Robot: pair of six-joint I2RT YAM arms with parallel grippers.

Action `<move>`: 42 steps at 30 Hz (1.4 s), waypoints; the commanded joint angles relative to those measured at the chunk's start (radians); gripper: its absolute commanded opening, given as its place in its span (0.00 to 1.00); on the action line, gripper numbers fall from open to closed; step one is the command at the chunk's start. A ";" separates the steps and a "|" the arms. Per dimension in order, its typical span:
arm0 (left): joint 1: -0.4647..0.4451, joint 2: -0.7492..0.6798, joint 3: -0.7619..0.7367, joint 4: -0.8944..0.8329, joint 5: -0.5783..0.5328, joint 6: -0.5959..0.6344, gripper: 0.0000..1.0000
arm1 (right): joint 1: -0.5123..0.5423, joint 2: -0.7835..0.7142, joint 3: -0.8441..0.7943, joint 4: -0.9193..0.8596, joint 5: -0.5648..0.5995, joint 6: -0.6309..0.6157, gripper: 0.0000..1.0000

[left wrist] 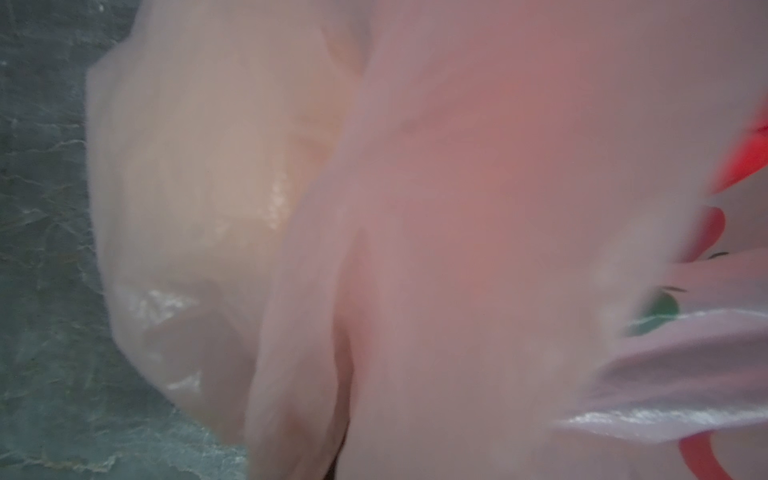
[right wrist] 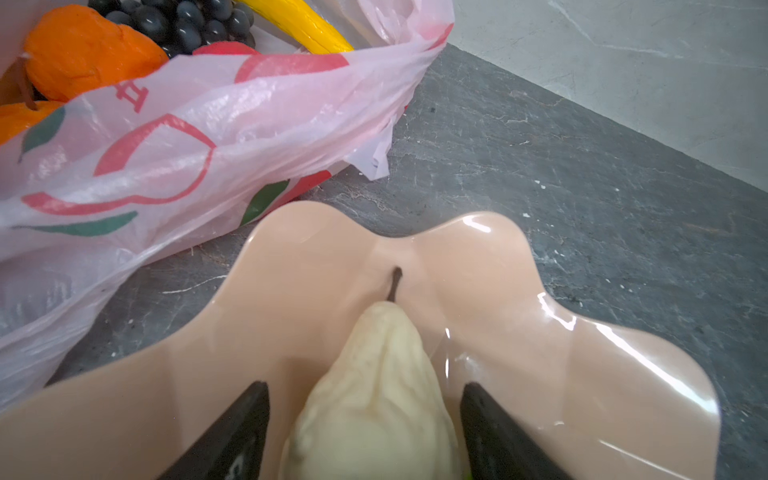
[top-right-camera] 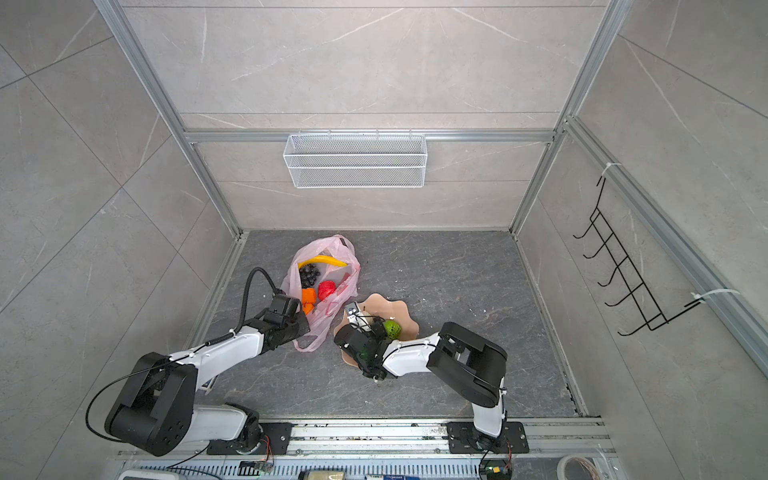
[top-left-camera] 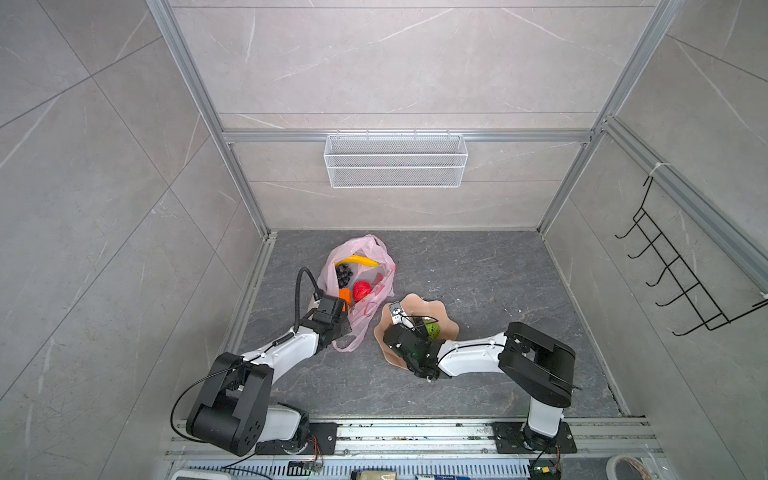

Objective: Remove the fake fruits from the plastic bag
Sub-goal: 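Lift the pear out and lower it into the pink bowl, right gripper, then open the right gripper and move it back over the bag opening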

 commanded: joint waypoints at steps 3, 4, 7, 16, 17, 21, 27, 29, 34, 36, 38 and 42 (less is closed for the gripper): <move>0.003 -0.021 -0.006 0.001 -0.009 0.014 0.00 | 0.011 -0.007 -0.014 0.010 0.033 -0.006 0.78; 0.002 -0.023 -0.005 -0.002 -0.006 0.012 0.00 | 0.011 -0.012 -0.016 0.010 0.033 -0.004 0.78; 0.002 -0.036 -0.005 -0.025 -0.004 0.000 0.00 | 0.011 -0.034 -0.022 0.007 0.033 -0.001 0.79; -0.020 -0.133 -0.084 -0.091 0.011 -0.095 0.00 | 0.011 -0.163 -0.015 -0.032 -0.017 0.019 0.81; -0.027 -0.143 -0.093 -0.097 0.010 -0.104 0.00 | 0.011 -0.171 -0.001 -0.048 -0.031 0.023 0.80; -0.057 -0.182 -0.118 -0.116 0.010 -0.138 0.00 | 0.011 -0.168 0.096 -0.151 -0.088 0.049 0.79; -0.095 -0.275 -0.163 -0.171 -0.031 -0.179 0.00 | -0.002 -0.063 0.365 -0.418 -0.229 0.116 0.77; -0.098 -0.301 -0.178 -0.181 -0.035 -0.183 0.00 | -0.019 -0.003 0.479 -0.531 -0.274 0.147 0.77; -0.107 -0.296 -0.187 -0.152 -0.004 -0.170 0.00 | -0.077 0.146 0.700 -0.717 -0.400 0.199 0.76; -0.116 -0.275 -0.183 -0.117 0.028 -0.155 0.00 | -0.094 0.188 0.754 -0.757 -0.428 0.215 0.76; -0.135 -0.247 -0.169 -0.086 0.053 -0.141 0.00 | -0.107 0.207 0.783 -0.780 -0.438 0.235 0.75; -0.200 -0.203 -0.140 -0.055 0.046 -0.139 0.00 | -0.126 0.193 0.764 -0.776 -0.432 0.265 0.75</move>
